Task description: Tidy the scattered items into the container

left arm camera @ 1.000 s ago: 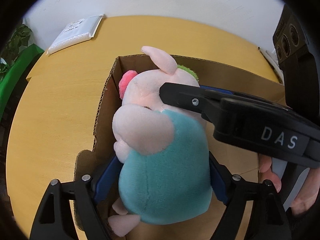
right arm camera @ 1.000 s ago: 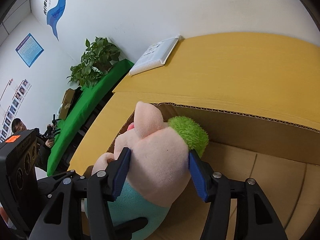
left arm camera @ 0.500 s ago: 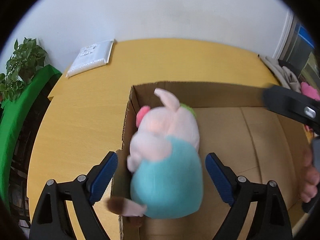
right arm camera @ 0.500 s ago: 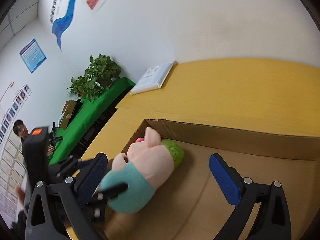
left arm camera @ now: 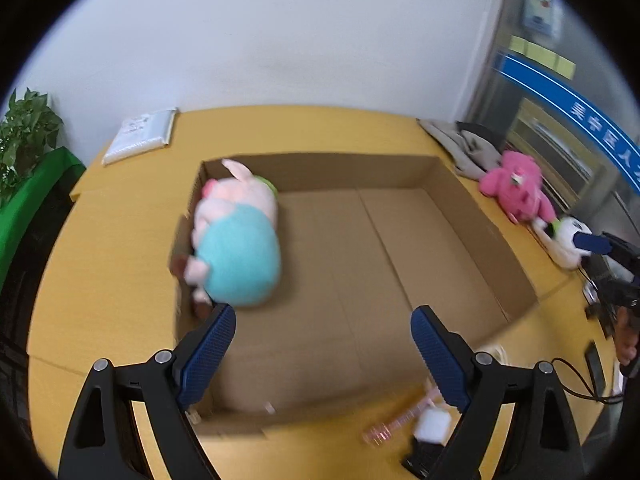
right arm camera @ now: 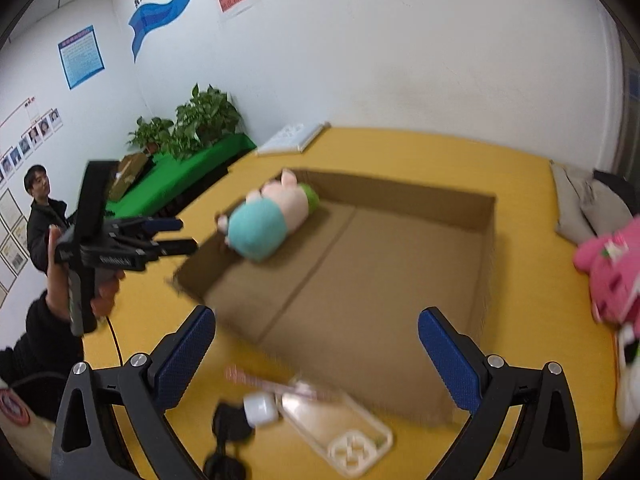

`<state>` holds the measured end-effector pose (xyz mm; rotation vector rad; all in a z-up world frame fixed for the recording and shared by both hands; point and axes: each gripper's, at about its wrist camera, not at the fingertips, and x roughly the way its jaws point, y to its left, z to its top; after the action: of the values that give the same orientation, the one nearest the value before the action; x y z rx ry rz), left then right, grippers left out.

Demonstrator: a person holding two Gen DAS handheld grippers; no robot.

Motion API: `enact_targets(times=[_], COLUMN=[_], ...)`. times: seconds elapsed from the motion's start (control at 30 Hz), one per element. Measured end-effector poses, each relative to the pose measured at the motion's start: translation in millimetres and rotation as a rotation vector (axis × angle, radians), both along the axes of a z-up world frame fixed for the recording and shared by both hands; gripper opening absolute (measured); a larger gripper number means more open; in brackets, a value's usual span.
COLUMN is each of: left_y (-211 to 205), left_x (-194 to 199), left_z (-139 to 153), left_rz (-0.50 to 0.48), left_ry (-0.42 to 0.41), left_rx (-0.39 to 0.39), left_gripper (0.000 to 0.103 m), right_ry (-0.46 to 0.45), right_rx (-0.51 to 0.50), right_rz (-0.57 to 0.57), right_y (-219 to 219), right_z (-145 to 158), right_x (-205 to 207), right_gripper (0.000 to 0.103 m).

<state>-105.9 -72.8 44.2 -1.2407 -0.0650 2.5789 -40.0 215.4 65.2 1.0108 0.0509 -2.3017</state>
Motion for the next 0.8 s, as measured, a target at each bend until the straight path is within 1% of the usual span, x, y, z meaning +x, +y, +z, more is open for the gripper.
enact_targets(times=[0.07, 0.17, 0.27, 0.3, 0.33, 0.4, 0.43, 0.47, 0.5, 0.57, 0.6, 0.63, 0.67, 0.73, 0.8], left_y=[9, 22, 35, 39, 43, 52, 57, 62, 67, 76, 81, 85, 89, 98, 107], left_x=[22, 46, 57, 59, 61, 65, 67, 68, 69, 70, 70, 70, 70, 71, 72], left_z=[-9, -27, -50, -59, -64, -73, -76, -77, -79, -80, -81, -81, -82, -82, -83], left_rz=[-0.027, -0.050, -0.058, -0.050, -0.046, -0.050, -0.054, -0.060, -0.066, -0.075, -0.080, -0.085, -0.091, -0.108, -0.130], left_ry=[-0.017, -0.035, -0.095, -0.120, -0.137, -0.165, -0.174, -0.178, -0.182, -0.190, -0.193, -0.195, -0.197, -0.200, -0.203], left_rx=[0.015, 0.016, 0.052, 0.061, 0.068, 0.085, 0.089, 0.090, 0.088, 0.081, 0.074, 0.067, 0.063, 0.058, 0.050], left_gripper=[0.091, 0.091, 0.091, 0.091, 0.091, 0.091, 0.091, 0.091, 0.091, 0.091, 0.091, 0.091, 0.091, 0.091, 0.091], right_ry=[-0.031, -0.149, -0.274, -0.296, -0.304, -0.310, -0.312, -0.311, -0.313, -0.299, -0.282, -0.275, -0.281, -0.287, -0.274], right_rx=[0.034, 0.024, 0.002, 0.006, 0.012, 0.018, 0.018, 0.025, 0.041, 0.081, 0.112, 0.133, 0.127, 0.112, 0.145], right_rz=[-0.006, -0.054, -0.177, -0.222, -0.258, -0.322, -0.339, -0.345, -0.345, -0.339, -0.337, -0.337, -0.333, -0.328, -0.333], right_y=[10, 22, 31, 34, 38, 43, 44, 43, 42, 39, 38, 38, 40, 45, 50], right_z=[-24, -73, -122, -134, -142, -156, -161, -164, -167, -172, -171, -171, -171, -172, -171], right_x=[19, 36, 37, 36, 35, 31, 29, 27, 27, 27, 28, 30, 31, 35, 42], right_gripper=[0.103, 0.103, 0.103, 0.102, 0.099, 0.089, 0.080, 0.071, 0.065, 0.045, 0.040, 0.021, 0.015, 0.014, 0.013])
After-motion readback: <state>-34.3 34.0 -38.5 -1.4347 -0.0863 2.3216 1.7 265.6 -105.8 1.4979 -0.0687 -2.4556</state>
